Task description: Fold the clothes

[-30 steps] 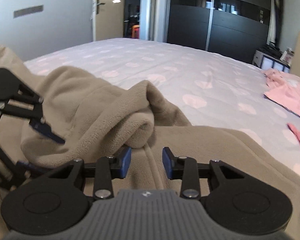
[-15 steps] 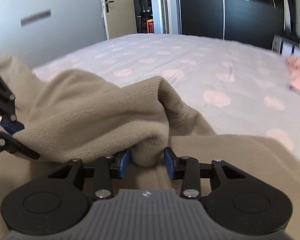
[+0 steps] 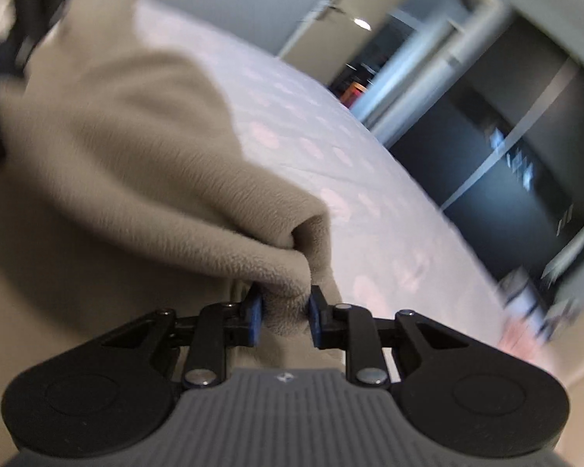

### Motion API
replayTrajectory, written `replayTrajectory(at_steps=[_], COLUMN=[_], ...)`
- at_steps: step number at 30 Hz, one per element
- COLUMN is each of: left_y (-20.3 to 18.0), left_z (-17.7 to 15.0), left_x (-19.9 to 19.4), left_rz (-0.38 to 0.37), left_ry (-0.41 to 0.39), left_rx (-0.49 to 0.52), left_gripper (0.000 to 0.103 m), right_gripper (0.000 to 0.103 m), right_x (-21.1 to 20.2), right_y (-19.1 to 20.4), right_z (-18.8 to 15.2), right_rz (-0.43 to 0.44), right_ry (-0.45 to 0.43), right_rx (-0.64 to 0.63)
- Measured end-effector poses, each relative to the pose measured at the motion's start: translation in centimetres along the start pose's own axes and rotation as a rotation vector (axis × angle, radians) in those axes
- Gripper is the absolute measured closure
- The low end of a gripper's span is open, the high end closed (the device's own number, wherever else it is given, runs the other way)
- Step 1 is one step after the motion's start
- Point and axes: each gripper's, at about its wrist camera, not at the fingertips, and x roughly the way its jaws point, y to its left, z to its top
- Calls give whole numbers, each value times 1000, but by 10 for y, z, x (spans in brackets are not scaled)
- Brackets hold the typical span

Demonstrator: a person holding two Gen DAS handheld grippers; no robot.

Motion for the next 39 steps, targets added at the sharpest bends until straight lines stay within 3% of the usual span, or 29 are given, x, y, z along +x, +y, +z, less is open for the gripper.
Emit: replayTrajectory(at_steps=[5, 8, 12, 16, 19, 22, 26, 30, 32, 35, 39], left_y=[-16, -25, -29, -31, -30, -33, -38, -40, -34, -33, -30], left_z=[-5, -5, -5, -4, -5, -8, -8, -10, -8, -11, -15], left_x=[16, 35, 52, 55, 55, 52, 49, 44, 46, 44, 41], left_rz=[-15, -5, -9, -2, -7, 2, 12, 12, 10, 6, -11], left_ry=[22, 49, 66, 71, 66, 63, 72, 70, 65, 56, 37], left_rx=[43, 109, 103, 118, 108, 116, 116, 101, 93, 86, 62], left_gripper=[98, 98, 98, 97, 97, 97, 96, 96, 96, 94, 92], right_gripper=[77, 77, 76, 76, 78, 78, 78, 82, 89, 98, 99], right_x=[6, 7, 3, -6, -19, -34, -39, -23, -11, 7, 20], right_y=[17, 33, 43, 40, 22, 2, -13, -27, -25, -17, -14], right_z=[-14, -19, -23, -34, -33, -9, 36, 55, 56, 44, 12], right_rz=[-13, -46, -91, -153, -219, -225, -145, -21, 19, 20, 17], right_ry=[-3, -9, -16, 43, 81, 28, -77, -122, -109, -13, 73], right_rx=[-87, -248, -406, -445, -295, -75, 154, 430, 489, 512, 596])
